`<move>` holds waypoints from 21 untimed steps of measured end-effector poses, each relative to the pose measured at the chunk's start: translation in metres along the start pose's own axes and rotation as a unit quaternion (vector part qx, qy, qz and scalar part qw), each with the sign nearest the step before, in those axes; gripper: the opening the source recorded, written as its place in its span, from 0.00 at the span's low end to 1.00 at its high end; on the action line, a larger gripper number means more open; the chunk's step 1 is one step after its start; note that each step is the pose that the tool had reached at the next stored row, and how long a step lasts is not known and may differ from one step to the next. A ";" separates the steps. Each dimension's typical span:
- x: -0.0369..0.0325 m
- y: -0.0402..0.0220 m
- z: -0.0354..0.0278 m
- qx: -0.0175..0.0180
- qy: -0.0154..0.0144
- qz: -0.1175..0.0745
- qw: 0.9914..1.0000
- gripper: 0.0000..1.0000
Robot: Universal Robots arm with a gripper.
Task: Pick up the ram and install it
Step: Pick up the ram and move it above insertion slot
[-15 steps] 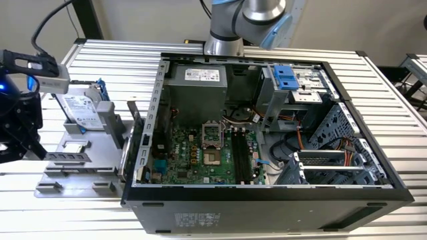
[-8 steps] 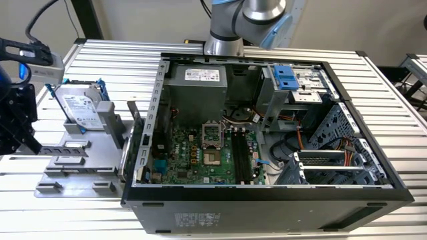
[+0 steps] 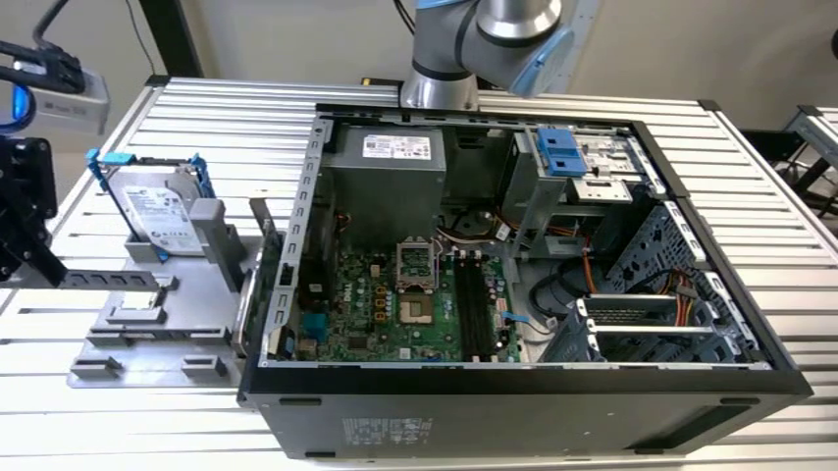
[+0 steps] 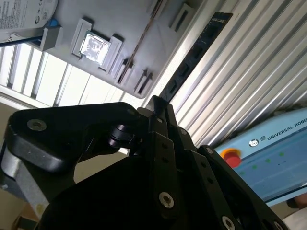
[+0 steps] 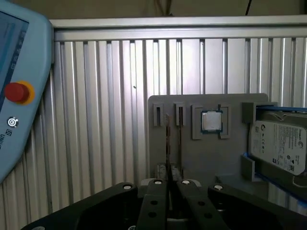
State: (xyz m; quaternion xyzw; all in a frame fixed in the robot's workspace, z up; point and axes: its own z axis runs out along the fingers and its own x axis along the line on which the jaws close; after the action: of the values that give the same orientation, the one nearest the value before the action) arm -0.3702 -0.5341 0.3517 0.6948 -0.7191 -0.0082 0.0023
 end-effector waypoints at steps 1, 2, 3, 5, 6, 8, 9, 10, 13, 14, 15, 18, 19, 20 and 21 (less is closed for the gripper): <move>-0.0002 0.0001 -0.0031 0.000 0.000 0.000 1.000 0.00; -0.0004 0.0001 -0.0060 0.000 0.000 0.000 1.000 0.00; -0.0007 0.0002 -0.0091 0.000 0.000 0.000 1.000 0.00; -0.0013 0.0003 -0.0145 0.000 0.000 0.000 1.000 0.00; -0.0016 0.0003 -0.0174 0.000 0.000 0.000 1.000 0.00; -0.0020 0.0004 -0.0233 0.000 0.000 0.000 1.000 0.00; -0.0021 0.0004 -0.0259 0.000 0.000 0.000 1.000 0.00; -0.0022 0.0005 -0.0282 0.000 0.000 0.000 1.000 0.00; -0.0024 0.0006 -0.0365 0.000 0.000 0.000 1.000 0.00; -0.0025 0.0007 -0.0392 0.000 0.000 0.000 1.000 0.00; -0.0026 0.0007 -0.0419 0.000 0.000 0.000 1.000 0.00; -0.0026 0.0007 -0.0428 0.000 0.000 0.000 1.000 0.00; -0.0026 0.0008 -0.0428 0.000 0.000 0.000 1.000 0.00; -0.0026 0.0008 -0.0428 0.000 0.000 0.000 1.000 0.00; -0.0026 0.0008 -0.0429 0.000 0.000 0.000 1.000 0.00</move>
State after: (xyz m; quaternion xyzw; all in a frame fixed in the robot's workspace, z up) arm -0.3702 -0.5319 0.3946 0.6948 -0.7191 -0.0082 0.0023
